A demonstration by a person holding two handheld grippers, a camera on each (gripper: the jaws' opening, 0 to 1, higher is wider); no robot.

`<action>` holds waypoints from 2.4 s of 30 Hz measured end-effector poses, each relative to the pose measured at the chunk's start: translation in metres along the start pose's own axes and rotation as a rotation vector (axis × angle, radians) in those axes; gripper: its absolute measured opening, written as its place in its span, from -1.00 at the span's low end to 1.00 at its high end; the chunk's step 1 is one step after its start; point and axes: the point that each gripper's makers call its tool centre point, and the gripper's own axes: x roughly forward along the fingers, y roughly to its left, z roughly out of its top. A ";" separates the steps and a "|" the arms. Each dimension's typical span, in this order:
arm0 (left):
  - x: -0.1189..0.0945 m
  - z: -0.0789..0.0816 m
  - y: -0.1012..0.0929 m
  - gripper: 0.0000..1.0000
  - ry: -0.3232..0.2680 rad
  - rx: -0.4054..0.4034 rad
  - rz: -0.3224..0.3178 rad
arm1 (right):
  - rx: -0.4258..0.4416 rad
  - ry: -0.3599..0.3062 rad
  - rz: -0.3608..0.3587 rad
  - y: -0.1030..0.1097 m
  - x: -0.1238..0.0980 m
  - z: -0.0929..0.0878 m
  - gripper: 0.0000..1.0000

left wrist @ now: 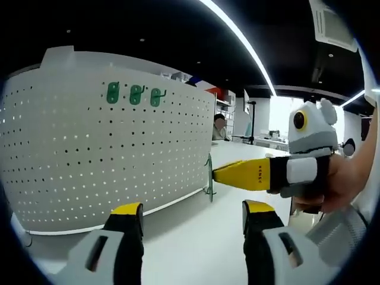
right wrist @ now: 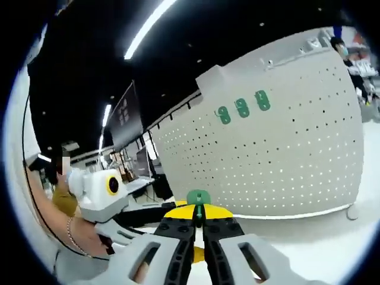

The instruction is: Insert the hook assembly into the mounting plate slot until the hook locks in place.

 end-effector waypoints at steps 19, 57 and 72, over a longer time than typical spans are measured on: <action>-0.009 0.005 0.014 0.33 -0.008 0.010 0.037 | 0.010 -0.033 -0.036 -0.018 0.005 0.017 -0.99; -0.059 0.014 0.058 0.29 -0.045 0.016 0.135 | -0.038 -0.135 -0.171 -0.101 0.020 0.088 -0.99; -0.074 0.013 0.071 0.29 -0.049 0.005 0.176 | -0.086 -0.173 -0.218 -0.128 0.031 0.117 -0.99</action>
